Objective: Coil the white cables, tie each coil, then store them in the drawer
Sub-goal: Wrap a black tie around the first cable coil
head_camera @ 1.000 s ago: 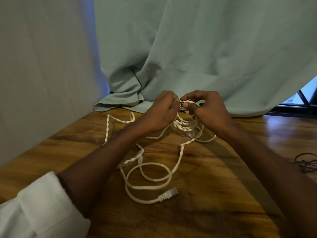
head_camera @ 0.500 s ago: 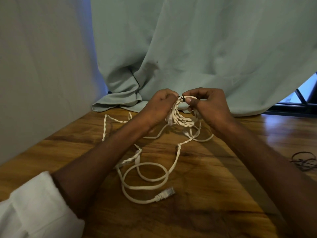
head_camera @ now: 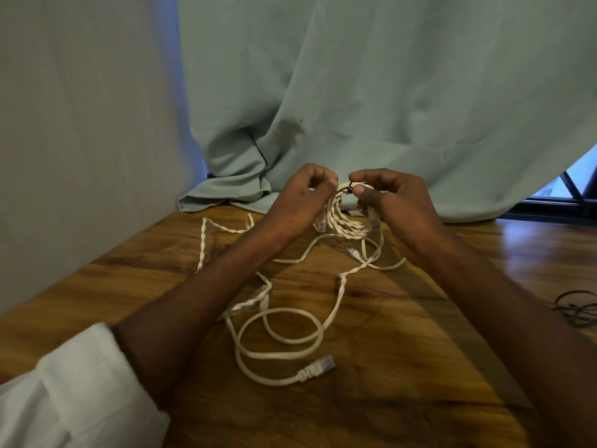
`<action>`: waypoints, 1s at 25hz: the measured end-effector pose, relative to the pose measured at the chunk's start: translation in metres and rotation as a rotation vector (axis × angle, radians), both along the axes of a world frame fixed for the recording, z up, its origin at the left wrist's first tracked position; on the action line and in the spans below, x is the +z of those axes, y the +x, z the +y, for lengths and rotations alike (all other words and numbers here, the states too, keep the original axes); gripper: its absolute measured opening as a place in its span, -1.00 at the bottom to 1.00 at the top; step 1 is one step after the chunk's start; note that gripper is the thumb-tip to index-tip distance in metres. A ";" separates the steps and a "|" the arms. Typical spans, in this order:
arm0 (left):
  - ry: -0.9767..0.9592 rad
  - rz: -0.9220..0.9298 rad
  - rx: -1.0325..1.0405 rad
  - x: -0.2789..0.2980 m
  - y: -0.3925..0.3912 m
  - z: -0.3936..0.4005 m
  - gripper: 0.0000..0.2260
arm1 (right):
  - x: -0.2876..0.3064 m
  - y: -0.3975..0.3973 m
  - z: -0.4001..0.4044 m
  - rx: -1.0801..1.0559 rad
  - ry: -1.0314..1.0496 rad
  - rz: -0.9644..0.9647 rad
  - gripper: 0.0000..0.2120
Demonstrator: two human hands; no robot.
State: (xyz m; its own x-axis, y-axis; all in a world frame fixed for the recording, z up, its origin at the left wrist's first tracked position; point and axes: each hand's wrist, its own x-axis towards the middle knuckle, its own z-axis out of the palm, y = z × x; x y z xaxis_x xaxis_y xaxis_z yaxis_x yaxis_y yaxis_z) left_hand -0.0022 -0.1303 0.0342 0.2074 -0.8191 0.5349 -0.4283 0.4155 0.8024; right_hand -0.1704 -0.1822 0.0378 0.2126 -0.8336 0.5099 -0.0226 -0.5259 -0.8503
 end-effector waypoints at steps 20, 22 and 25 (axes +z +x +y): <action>0.167 0.609 -0.249 0.004 0.012 0.006 -0.69 | 0.006 -0.006 0.006 0.220 0.264 -0.067 -0.79; 0.184 0.616 -0.249 0.004 0.010 0.007 -0.68 | 0.007 -0.009 0.012 0.206 0.264 -0.036 -0.76; 0.202 0.625 -0.254 0.005 0.002 0.011 -0.69 | 0.015 -0.019 0.023 0.193 0.277 -0.004 -0.73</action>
